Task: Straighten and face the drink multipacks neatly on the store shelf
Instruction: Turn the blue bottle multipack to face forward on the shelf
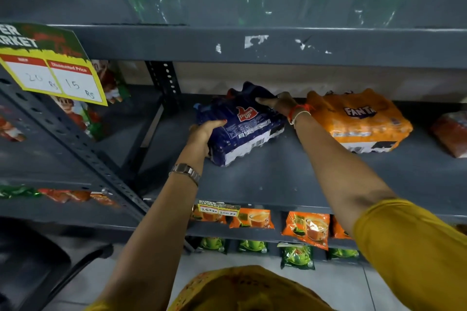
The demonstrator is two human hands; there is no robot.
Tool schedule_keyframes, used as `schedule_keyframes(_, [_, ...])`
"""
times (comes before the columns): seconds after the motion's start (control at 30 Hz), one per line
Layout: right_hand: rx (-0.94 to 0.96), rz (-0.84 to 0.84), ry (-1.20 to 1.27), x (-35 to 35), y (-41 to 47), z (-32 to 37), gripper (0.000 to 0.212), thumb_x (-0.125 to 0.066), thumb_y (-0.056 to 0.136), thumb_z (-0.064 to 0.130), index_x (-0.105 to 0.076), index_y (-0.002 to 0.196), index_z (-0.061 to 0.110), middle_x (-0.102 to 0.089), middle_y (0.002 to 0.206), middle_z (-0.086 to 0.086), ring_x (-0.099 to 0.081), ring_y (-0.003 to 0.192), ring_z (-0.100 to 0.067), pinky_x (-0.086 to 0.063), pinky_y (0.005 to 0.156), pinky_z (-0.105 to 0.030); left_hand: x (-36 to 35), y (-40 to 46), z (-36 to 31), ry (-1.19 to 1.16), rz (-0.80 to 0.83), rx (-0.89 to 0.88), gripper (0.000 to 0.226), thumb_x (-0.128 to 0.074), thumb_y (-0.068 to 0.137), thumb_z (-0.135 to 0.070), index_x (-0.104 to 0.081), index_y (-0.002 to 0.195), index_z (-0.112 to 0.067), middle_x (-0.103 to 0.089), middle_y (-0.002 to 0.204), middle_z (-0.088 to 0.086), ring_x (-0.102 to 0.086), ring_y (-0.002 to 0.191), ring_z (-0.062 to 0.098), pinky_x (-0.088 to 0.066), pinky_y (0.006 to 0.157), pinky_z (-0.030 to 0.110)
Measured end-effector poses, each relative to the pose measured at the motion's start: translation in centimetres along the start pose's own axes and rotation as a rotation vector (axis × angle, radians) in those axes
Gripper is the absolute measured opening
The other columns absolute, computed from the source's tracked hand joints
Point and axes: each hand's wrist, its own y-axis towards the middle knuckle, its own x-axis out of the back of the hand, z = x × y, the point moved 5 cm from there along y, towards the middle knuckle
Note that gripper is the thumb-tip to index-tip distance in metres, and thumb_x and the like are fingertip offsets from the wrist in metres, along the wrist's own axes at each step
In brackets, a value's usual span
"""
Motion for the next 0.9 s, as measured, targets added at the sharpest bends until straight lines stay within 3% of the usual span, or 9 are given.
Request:
schedule_keyframes(0.07, [-0.038, 0.105, 0.005, -1.0, 2.3, -1.5, 0.095, -0.063, 0.075, 0.061, -0.033, 0.139, -0.003, -0.042, 0.143, -0.019, -0.04, 0.133, -0.037, -0.035, 0.107, -0.039, 0.0, -0.4, 0.0, -0.017, 0.008, 0.001, 0.074, -0.083, 0.057, -0.019, -0.053, 0.123, -0.009, -0.068, 0.108, 0.015, -0.068, 0.078, 0.029, -0.055, 0.054, 0.041])
schedule_keyframes(0.1, [-0.038, 0.138, -0.085, -1.2, 2.3, -1.7, 0.101, -0.071, 0.064, 0.064, -0.04, 0.134, -0.002, -0.049, 0.138, -0.017, -0.047, 0.126, -0.035, -0.04, 0.104, -0.04, 0.0, -0.4, 0.1, -0.019, 0.013, 0.009, 0.075, -0.084, 0.053, -0.019, -0.055, 0.122, -0.009, -0.069, 0.106, 0.014, -0.069, 0.08, 0.03, -0.057, 0.057, 0.045])
schedule_keyframes(0.23, [-0.028, 0.065, -0.036, -0.8, 2.8, -3.2, 0.076, -0.074, 0.072, 0.046, -0.048, 0.125, -0.002, -0.06, 0.118, -0.01, -0.059, 0.106, -0.028, -0.048, 0.095, -0.036, 0.2, -0.5, 0.2, -0.042, 0.015, -0.029, 0.074, -0.084, 0.042, -0.014, -0.063, 0.112, -0.009, -0.07, 0.104, 0.014, -0.069, 0.084, 0.032, -0.058, 0.069, 0.048])
schedule_keyframes(0.33, [-0.017, 0.009, 0.027, -0.3, 2.1, -4.2, 0.079, -0.079, 0.061, 0.05, -0.056, 0.124, 0.006, -0.065, 0.12, -0.012, -0.063, 0.108, -0.029, -0.05, 0.098, -0.04, 0.3, -0.8, 0.3, -0.006, 0.009, -0.093, 0.079, -0.083, 0.033, -0.015, -0.064, 0.11, -0.01, -0.067, 0.11, 0.012, -0.067, 0.092, 0.032, -0.056, 0.081, 0.052])
schedule_keyframes(0.47, [0.003, -0.139, 0.113, 0.3, -0.7, -5.7, 0.079, -0.076, 0.056, 0.058, -0.058, 0.118, 0.013, -0.067, 0.113, -0.006, -0.063, 0.102, -0.026, -0.05, 0.095, -0.037, 0.5, -2.2, -0.9, 0.089, 0.018, -0.188, 0.069, -0.081, 0.053, 0.0, -0.057, 0.117, -0.004, -0.066, 0.112, 0.014, -0.064, 0.099, 0.034, -0.052, 0.091, 0.05])
schedule_keyframes(0.6, [0.11, -0.236, 0.24, -0.5, -2.8, -7.6, 0.075, -0.075, 0.05, 0.062, -0.063, 0.108, 0.015, -0.072, 0.107, -0.008, -0.066, 0.1, -0.029, -0.053, 0.093, -0.044, 1.0, -2.4, -2.2, 0.213, 0.006, -0.339, 0.059, -0.076, 0.057, 0.012, -0.059, 0.112, 0.002, -0.066, 0.111, 0.016, -0.063, 0.098, 0.032, -0.053, 0.09, 0.044])
schedule_keyframes(0.7, [0.178, -0.257, 0.261, -1.5, -4.7, -8.2, 0.063, -0.079, 0.059, 0.046, -0.056, 0.111, 0.018, -0.07, 0.107, -0.006, -0.067, 0.1, -0.026, -0.052, 0.093, -0.046, 2.3, -2.0, -2.3, 0.358, -0.041, -0.442, 0.068, -0.078, 0.059, 0.01, -0.051, 0.121, -0.002, -0.059, 0.119, 0.01, -0.059, 0.105, 0.025, -0.051, 0.092, 0.042])
schedule_keyframes(0.8, [0.251, -0.216, 0.284, -2.9, -6.3, -9.3, 0.062, -0.082, 0.064, 0.029, -0.043, 0.113, 0.024, -0.063, 0.111, -0.004, -0.064, 0.103, -0.023, -0.053, 0.093, -0.045, 4.0, -1.5, -0.8, 0.417, -0.063, -0.542, 0.084, -0.079, 0.057, 0.009, -0.044, 0.131, -0.008, -0.052, 0.133, 0.016, -0.054, 0.119, 0.029, -0.048, 0.098, 0.049])
schedule_keyframes(0.9, [0.324, -0.146, 0.266, -4.1, -7.2, -10.5, 0.067, -0.081, 0.068, 0.015, -0.034, 0.115, 0.022, -0.053, 0.117, -0.004, -0.057, 0.111, -0.02, -0.051, 0.097, -0.04, 5.1, -2.7, 1.2, 0.379, -0.068, -0.597, 0.083, -0.073, 0.062, 0.015, -0.039, 0.135, -0.005, -0.048, 0.135, 0.01, -0.05, 0.121, 0.023, -0.047, 0.096, 0.037])
